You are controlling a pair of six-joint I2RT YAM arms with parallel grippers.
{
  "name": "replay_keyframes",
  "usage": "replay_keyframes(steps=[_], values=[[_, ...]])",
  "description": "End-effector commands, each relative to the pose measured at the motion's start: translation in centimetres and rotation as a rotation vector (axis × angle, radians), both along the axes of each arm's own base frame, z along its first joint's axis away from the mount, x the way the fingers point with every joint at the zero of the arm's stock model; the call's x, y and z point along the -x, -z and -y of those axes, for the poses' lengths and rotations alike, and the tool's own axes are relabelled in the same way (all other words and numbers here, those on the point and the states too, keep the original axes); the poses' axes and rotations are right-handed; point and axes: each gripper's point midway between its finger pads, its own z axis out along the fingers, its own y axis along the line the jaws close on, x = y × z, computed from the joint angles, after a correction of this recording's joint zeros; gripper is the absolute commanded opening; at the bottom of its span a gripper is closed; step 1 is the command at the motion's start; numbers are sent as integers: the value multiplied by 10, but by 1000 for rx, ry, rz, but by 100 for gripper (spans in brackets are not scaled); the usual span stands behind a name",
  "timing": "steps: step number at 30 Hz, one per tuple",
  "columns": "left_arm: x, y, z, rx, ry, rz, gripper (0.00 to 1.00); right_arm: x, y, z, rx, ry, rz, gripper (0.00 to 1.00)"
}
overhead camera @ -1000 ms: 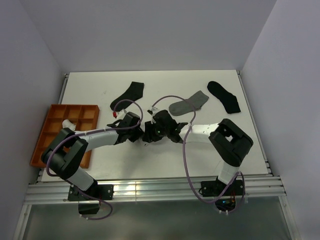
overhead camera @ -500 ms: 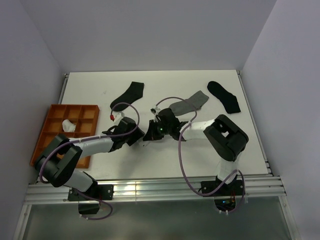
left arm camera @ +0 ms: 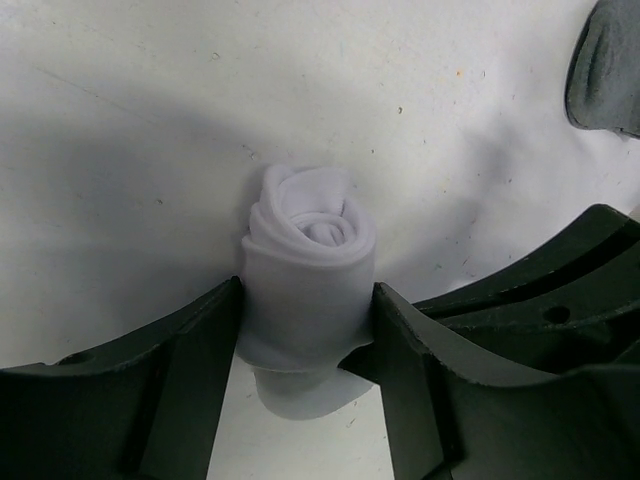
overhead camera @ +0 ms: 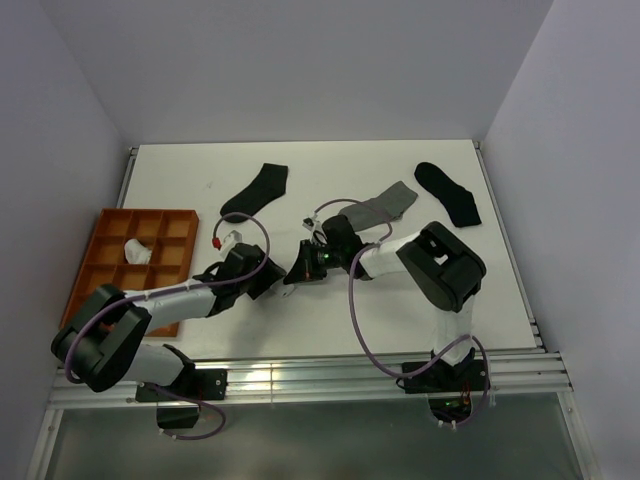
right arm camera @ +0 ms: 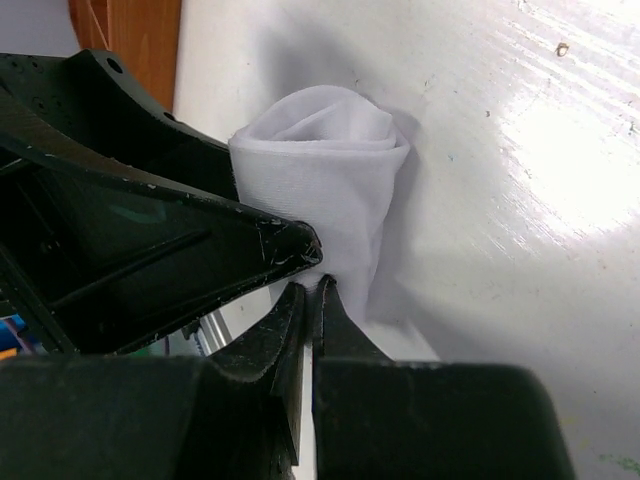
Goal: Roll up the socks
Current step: Roll the sock at the center of the board, then pick up the sock at the center of the board.
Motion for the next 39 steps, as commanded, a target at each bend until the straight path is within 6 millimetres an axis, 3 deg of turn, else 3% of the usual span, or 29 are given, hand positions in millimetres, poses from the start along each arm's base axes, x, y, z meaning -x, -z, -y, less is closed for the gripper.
replay_keyframes(steps=[1,13,17,18,20,21,24,27,28,29,30,31,33,34,36,37,39], values=[[45,48,-27,-135,59,-193,61,0,21,9,29,34,-56,0],[69,94,-35,-201,57,-374,40,-3,25,8,-12,34,-115,4],[78,106,-43,-251,37,-453,32,-6,14,7,-21,31,-79,17],[79,106,-44,-260,34,-462,30,-4,11,9,-17,30,-70,25],[75,105,-44,-280,32,-467,27,-9,-6,12,-10,33,0,33],[78,105,-47,-304,33,-488,25,-7,-8,17,18,35,-2,41],[74,101,-54,-381,41,-506,23,-12,-36,32,75,76,110,55],[65,93,-55,-421,39,-501,20,-12,-42,56,170,132,174,59],[62,90,-55,-429,38,-496,18,-12,-61,62,159,154,223,60],[54,84,-53,-440,36,-478,16,-11,-56,76,218,190,240,60],[52,81,-53,-447,36,-476,13,-10,-61,83,226,207,261,61],[52,78,-55,-463,39,-480,10,-10,-82,90,207,243,314,61],[40,68,-51,-466,36,-450,0,-6,-83,110,254,301,344,61],[34,59,-47,-466,41,-435,0,-4,-102,118,227,334,391,62],[27,50,-45,-471,43,-412,0,1,-103,136,258,388,414,63],[21,42,-46,-478,37,-387,0,4,-122,142,222,420,456,63],[10,27,-44,-479,31,-352,0,11,-124,156,228,455,470,66]])
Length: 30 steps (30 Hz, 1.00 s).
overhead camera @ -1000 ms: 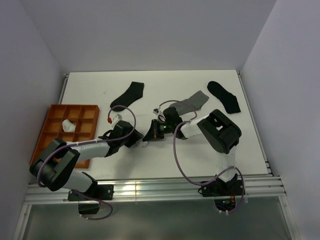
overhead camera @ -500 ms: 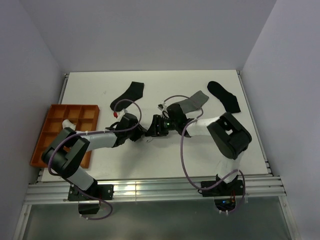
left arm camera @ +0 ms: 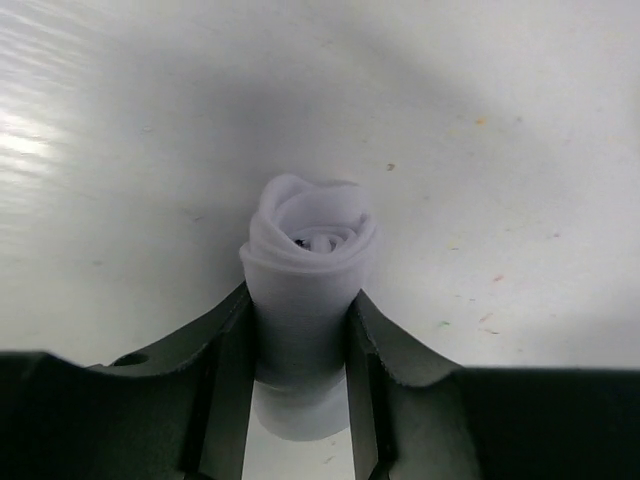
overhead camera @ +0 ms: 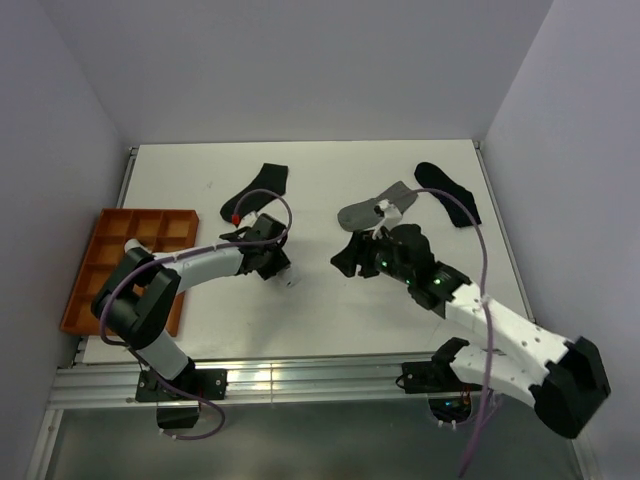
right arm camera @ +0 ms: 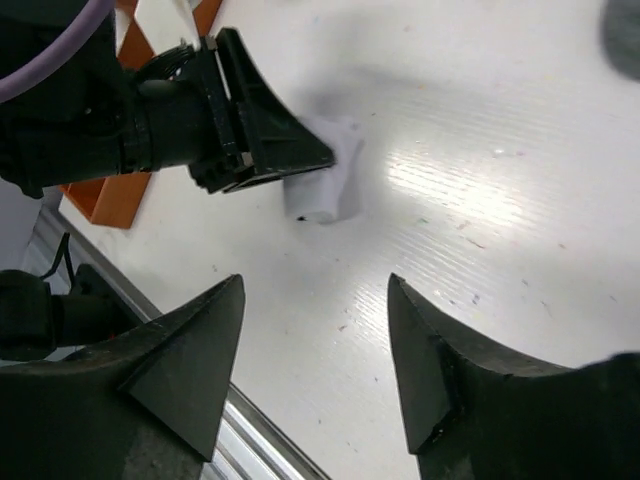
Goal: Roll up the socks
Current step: Pick up the sock at the center of the board.
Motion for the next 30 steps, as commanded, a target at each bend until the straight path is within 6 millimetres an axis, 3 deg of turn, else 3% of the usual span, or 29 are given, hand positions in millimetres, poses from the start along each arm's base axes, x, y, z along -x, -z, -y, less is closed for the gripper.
replay_keyframes(steps=[1,3,4,6,7,12,13,18,19,26,29,30], values=[[35,15,-62,-283,18,-139,0,3,-9,38,47,137,73,69],[22,-2,-62,-275,8,-101,0,9,-12,46,34,152,93,78],[10,-14,-67,-273,-14,-68,0,11,-24,50,7,161,130,79],[1,-27,-73,-275,-28,-53,0,13,-26,57,11,180,153,79],[-13,-42,-78,-264,-44,-21,0,14,-30,59,9,184,169,80],[-45,-85,-96,-278,-87,49,0,17,-23,57,20,157,154,80],[-56,-98,-102,-276,-99,74,0,20,-21,53,14,137,144,80],[-85,-127,-133,-245,-133,125,0,19,-19,50,29,109,157,85],[-93,-136,-148,-243,-155,148,0,18,-21,51,39,106,168,86],[-122,-155,-199,-140,-202,211,0,18,-21,48,68,68,186,86],[-127,-148,-209,-117,-188,206,0,19,-18,45,67,48,178,85],[-129,-145,-227,-113,-225,203,0,19,-18,45,70,49,178,85]])
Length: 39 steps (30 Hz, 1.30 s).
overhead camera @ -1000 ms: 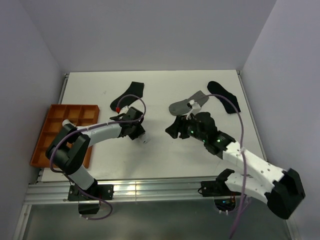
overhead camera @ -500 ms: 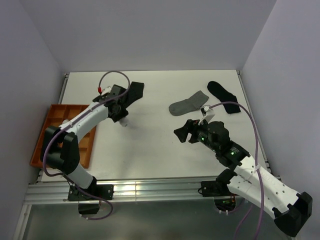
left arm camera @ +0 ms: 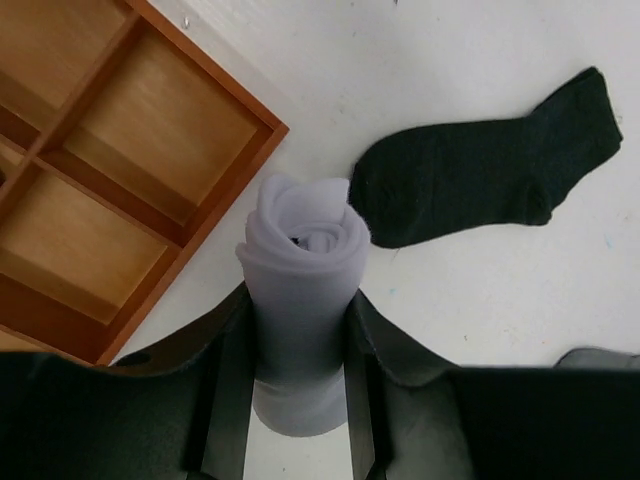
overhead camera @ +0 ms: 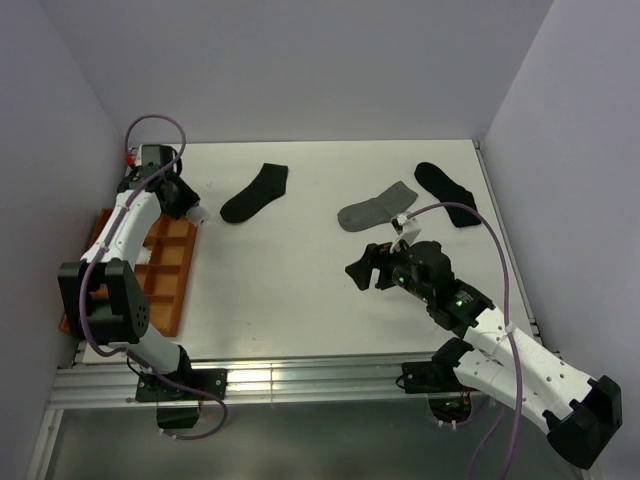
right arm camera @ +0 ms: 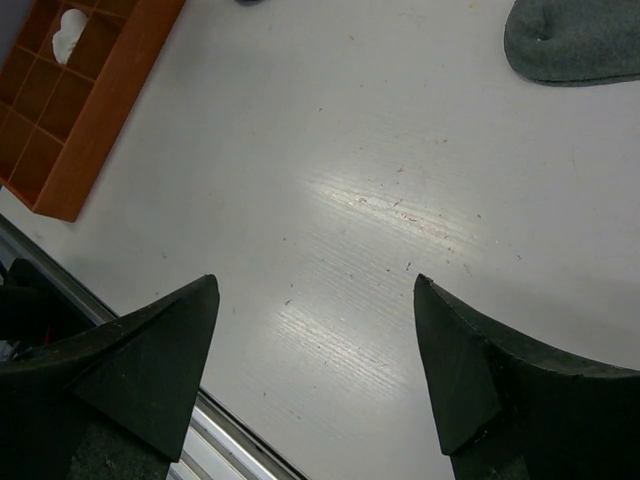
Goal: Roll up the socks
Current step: Pick up the sock at the center of the board, then place the sock in the storage box.
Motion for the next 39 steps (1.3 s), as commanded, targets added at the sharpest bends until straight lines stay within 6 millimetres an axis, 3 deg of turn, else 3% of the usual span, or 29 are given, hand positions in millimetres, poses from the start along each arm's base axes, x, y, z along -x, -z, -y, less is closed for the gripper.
replay_keyframes(steps=[1,3,9,15,30,39], values=[[-14,-12,-7,46,61,71,0,-4,-10,-2,2,-19,45,85],[-11,-2,-17,53,33,58,0,-5,-8,-1,13,-14,44,85],[22,41,-46,88,-71,-14,0,-5,-3,0,23,-14,45,85],[38,66,-64,82,-101,-81,1,-5,-3,0,37,-11,51,85],[75,91,-95,-41,-155,-219,0,-4,-1,-1,38,-21,60,84],[84,91,-106,-67,-165,-238,0,-4,0,-2,36,-24,63,84]])
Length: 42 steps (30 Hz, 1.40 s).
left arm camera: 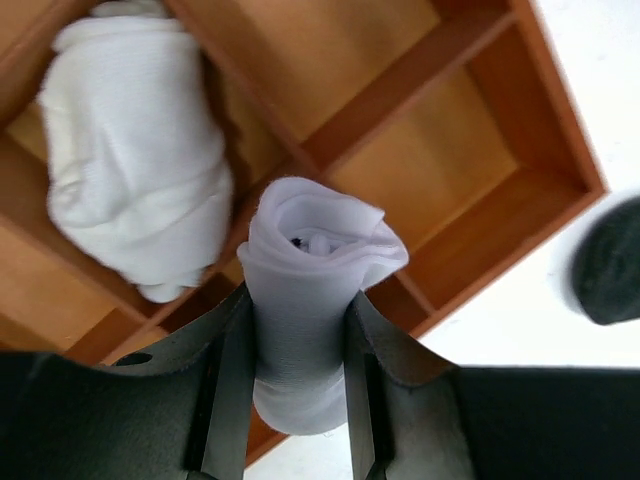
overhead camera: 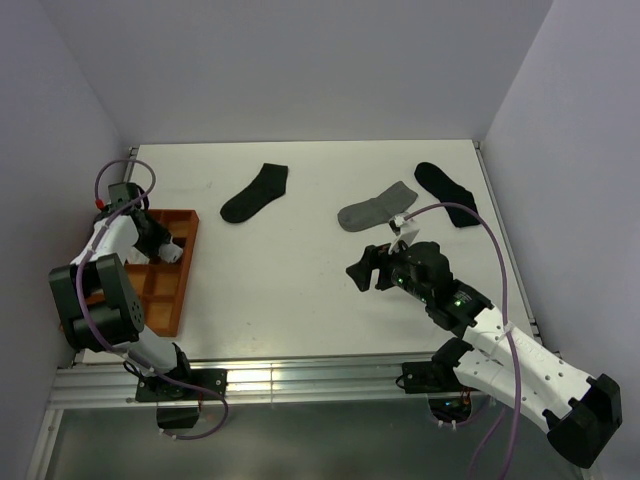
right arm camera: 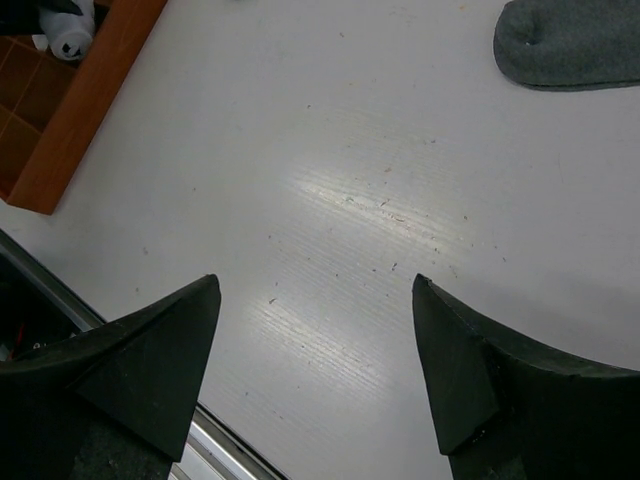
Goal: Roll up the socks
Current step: Place the sock in the storage box.
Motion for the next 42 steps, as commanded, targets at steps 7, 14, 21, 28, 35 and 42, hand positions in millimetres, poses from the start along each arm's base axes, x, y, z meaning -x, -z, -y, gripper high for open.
replay_keyframes(steps=[7,14,21,28,35,42], values=[[30,18,-5,-14,5,-111,0,-4,-6,-2,-2,-4,42,84],[40,21,1,16,-20,-127,0,-4,-4,-3,0,-7,38,84],[30,41,9,75,-11,-137,0,-5,-3,-2,5,0,34,84],[40,65,5,70,0,-262,0,-7,1,-3,15,3,22,83],[49,76,4,71,31,-348,4,-8,3,-5,18,-5,15,83],[43,60,0,58,10,-337,31,-8,3,-5,23,-6,5,82]])
